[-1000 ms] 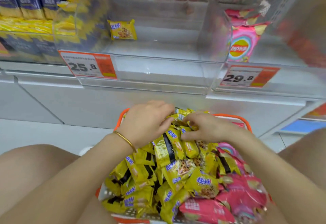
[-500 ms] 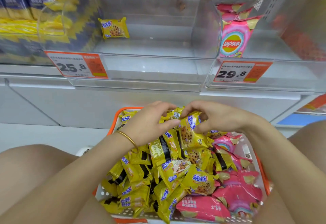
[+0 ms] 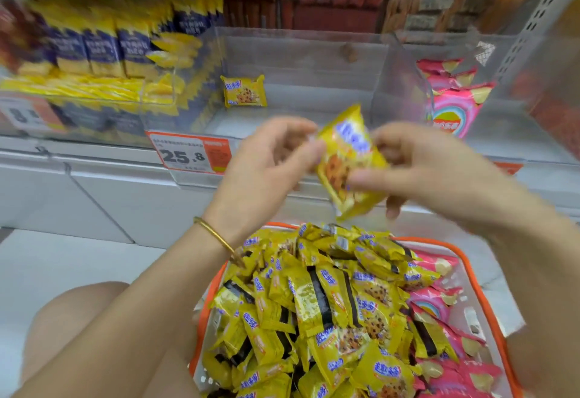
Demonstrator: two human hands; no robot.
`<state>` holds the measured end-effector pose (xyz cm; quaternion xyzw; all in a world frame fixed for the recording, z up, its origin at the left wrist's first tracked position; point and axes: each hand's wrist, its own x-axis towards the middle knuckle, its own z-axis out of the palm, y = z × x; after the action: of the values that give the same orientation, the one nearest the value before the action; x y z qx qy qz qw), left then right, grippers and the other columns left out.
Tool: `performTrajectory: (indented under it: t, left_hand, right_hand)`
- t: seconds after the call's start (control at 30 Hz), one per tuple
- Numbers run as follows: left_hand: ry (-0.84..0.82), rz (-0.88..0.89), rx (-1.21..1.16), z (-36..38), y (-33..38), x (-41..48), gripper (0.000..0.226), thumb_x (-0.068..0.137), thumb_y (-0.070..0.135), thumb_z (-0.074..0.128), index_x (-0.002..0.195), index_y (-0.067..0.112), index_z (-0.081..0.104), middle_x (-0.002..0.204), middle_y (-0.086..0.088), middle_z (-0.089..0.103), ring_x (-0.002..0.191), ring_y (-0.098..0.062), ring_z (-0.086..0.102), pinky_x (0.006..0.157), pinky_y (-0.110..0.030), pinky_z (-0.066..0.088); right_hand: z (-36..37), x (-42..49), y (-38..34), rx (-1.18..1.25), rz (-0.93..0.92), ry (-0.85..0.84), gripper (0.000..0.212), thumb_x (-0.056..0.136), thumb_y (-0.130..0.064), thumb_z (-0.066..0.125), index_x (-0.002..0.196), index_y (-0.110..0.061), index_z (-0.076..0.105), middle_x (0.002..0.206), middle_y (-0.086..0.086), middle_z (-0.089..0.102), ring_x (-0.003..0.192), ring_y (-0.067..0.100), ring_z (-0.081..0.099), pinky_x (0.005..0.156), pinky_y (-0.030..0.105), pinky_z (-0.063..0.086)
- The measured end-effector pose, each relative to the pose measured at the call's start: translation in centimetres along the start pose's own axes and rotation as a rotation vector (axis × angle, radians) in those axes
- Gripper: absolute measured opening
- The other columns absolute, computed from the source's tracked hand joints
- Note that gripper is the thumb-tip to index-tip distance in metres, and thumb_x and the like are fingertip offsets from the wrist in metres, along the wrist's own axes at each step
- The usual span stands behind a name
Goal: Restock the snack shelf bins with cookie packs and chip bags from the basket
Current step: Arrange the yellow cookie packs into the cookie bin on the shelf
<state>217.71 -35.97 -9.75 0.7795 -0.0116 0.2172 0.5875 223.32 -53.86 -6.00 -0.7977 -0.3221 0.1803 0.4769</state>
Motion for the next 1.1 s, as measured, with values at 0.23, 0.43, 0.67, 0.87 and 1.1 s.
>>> performTrajectory:
  t: [0.23,0.43,0.67,0.87,1.1]
  left_hand:
    - [-0.134,0.356,1.109,-4.9,-2.1,3.5,0.048,0.085,0.055,0.035,0.096,0.021,0.066,0.089,0.000,0.068,0.086,-0.026,0.063,0.070,-0.034,0.041]
    - [-0.049,0.572,1.183,-5.1,-5.2,5.2,0.038,0.080,0.045,0.037,0.063,0.018,0.058,0.052,0.002,0.056,0.047,-0.023,0.057,0.050,-0.022,0.026]
    - [0.046,0.655,1.177,-4.7,-6.3,5.8,0.037,0.077,0.043,0.037,0.060,0.019,0.059,0.049,0.002,0.053,0.044,-0.021,0.054,0.050,-0.023,0.024]
    - [0.099,0.667,1.205,-3.9,-6.7,6.4,0.029,0.073,0.044,0.052,0.056,0.019,0.055,0.046,0.003,0.048,0.042,-0.021,0.050,0.052,-0.024,0.017]
    - [0.085,0.647,1.205,-3.7,-7.1,6.3,0.025,0.065,0.043,0.060,0.055,0.020,0.055,0.046,0.003,0.050,0.043,-0.019,0.051,0.053,-0.023,0.017]
  right_hand:
    - [0.1,14.7,-4.3,-0.572,-0.019,0.204,0.035,0.073,-0.026,0.078,0.091,-0.002,0.060,0.076,0.012,0.065,0.052,0.021,0.062,0.046,0.036,0.053]
    - [4.1,26.4,-0.5,-0.850,-0.002,0.047,0.040,0.074,-0.025,0.075,0.103,-0.012,0.050,0.106,0.010,0.058,0.079,0.024,0.055,0.068,0.035,0.049]
    - [7.0,32.1,1.0,-0.844,-0.067,0.073,0.037,0.083,-0.022,0.068,0.117,-0.014,0.055,0.124,0.013,0.049,0.107,0.030,0.053,0.074,0.028,0.037]
    - [7.7,34.0,2.6,-0.816,-0.031,0.176,0.035,0.093,-0.021,0.055,0.126,-0.013,0.048,0.130,0.011,0.040,0.112,0.031,0.052,0.074,0.027,0.034]
    - [8.9,34.7,3.9,-0.892,-0.026,0.283,0.030,0.096,-0.022,0.046,0.125,-0.016,0.041,0.107,0.007,0.051,0.087,0.031,0.057,0.061,0.030,0.031]
